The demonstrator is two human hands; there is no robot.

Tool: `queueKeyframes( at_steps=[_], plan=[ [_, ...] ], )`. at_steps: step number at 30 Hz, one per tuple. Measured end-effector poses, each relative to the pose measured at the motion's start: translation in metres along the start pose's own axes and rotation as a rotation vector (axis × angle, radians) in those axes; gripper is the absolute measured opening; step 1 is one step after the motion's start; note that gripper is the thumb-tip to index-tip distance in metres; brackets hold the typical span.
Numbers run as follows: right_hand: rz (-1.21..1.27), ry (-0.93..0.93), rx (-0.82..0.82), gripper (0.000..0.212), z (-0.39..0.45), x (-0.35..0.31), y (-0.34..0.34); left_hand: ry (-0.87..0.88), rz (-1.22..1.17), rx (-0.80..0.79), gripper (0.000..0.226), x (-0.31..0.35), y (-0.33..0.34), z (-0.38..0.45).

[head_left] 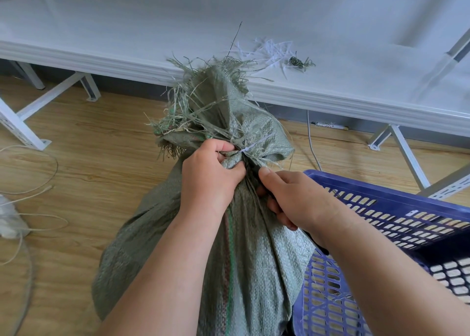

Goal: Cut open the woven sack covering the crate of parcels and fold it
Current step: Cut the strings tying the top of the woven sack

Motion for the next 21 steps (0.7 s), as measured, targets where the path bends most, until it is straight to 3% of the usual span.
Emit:
queueKeyframes(
  at_steps=[14, 21],
  plan=[
    [0.021, 0.018, 0.020, 0.046, -0.0015, 0.0049, 0.0036, -0.040, 0.035, -0.092, 0.028, -0.0042, 0.0066, -0.0005],
    [0.167, 0.036, -0.062, 0.046, -0.0010, 0.0043, 0.0074, -0.026, 0.019, -0.086, 0.025, -0.0055, 0.0067, -0.0043]
  ],
)
Point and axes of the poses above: each hand's wrist, its own z-axis towards the middle knuckle, its own y-axis out of the palm, x = y × z, the point moved 7 cm from there along z, towards the middle knuckle, and after that the axes turned 10 degrees about -z, right-handed, at the moved point
